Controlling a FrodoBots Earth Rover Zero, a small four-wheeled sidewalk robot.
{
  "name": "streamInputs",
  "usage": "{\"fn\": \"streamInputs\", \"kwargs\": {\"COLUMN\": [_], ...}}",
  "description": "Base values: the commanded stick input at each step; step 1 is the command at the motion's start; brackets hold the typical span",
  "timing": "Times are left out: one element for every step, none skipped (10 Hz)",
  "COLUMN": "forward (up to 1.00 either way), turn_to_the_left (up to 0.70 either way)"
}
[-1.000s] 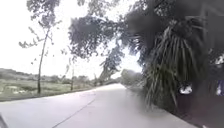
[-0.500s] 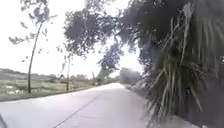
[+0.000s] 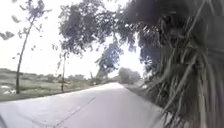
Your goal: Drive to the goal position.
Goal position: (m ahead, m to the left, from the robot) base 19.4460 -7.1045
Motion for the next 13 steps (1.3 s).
{"fn": "streamInputs", "kwargs": {"forward": [1.0, 1.0, 1.0, 1.0, 1.0, 1.0, 1.0, 1.0, 1.0, 1.0, 1.0, 1.0, 1.0], "turn_to_the_left": [0.0, 0.0, 0.0, 0.0, 0.0, 0.0, 0.0, 0.0, 0.0, 0.09, 0.22, 0.4, 0.2]}}
